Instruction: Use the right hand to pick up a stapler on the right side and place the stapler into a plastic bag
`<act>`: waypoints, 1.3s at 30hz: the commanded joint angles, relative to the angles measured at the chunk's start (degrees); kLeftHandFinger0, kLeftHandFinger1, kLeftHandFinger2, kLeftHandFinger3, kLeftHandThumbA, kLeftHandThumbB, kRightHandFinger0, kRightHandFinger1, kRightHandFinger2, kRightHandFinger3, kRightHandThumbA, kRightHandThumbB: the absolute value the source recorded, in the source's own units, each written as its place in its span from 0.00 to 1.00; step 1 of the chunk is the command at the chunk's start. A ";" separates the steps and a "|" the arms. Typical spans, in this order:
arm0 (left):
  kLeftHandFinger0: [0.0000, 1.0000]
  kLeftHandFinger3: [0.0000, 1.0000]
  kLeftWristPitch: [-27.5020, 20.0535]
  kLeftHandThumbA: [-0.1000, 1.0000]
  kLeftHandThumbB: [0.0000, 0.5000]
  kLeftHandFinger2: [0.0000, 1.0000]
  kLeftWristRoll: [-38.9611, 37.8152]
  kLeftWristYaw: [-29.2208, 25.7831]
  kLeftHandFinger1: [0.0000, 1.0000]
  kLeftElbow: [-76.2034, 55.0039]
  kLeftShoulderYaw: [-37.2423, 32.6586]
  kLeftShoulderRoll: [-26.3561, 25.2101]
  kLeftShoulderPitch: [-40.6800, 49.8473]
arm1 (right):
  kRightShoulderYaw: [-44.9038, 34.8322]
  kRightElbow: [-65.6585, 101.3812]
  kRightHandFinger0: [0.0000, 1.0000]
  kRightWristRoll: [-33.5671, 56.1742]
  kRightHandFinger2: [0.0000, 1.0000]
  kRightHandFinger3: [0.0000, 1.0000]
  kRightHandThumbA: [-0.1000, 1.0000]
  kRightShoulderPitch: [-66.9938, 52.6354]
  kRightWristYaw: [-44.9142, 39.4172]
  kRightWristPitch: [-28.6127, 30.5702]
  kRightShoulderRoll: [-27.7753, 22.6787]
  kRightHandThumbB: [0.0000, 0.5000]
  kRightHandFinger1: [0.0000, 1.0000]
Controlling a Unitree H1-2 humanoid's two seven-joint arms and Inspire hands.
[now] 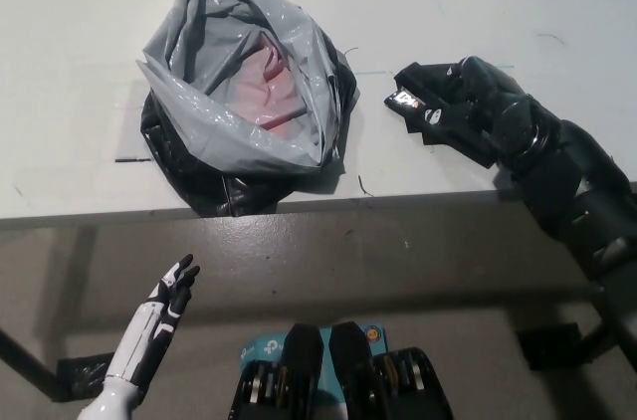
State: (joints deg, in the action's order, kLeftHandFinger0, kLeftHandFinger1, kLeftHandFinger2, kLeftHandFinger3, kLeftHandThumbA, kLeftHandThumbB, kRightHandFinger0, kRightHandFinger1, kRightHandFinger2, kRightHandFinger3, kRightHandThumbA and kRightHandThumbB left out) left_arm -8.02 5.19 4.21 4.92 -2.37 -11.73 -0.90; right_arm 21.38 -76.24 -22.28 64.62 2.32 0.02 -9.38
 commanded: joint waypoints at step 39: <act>1.00 1.00 -0.94 1.00 0.65 1.00 -0.85 1.28 1.00 -2.41 0.68 -0.81 -0.24 | -14.83 19.89 0.00 7.91 0.34 0.99 0.37 5.19 2.40 5.20 1.90 0.71 0.09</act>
State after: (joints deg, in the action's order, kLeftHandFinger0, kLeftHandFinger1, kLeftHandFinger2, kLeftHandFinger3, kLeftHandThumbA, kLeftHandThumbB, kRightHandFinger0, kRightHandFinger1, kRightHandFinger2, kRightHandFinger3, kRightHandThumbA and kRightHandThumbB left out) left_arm -7.87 5.08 4.99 4.60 -2.27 -11.88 -0.89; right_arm 8.22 -60.43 -16.28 64.68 2.82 3.44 -8.07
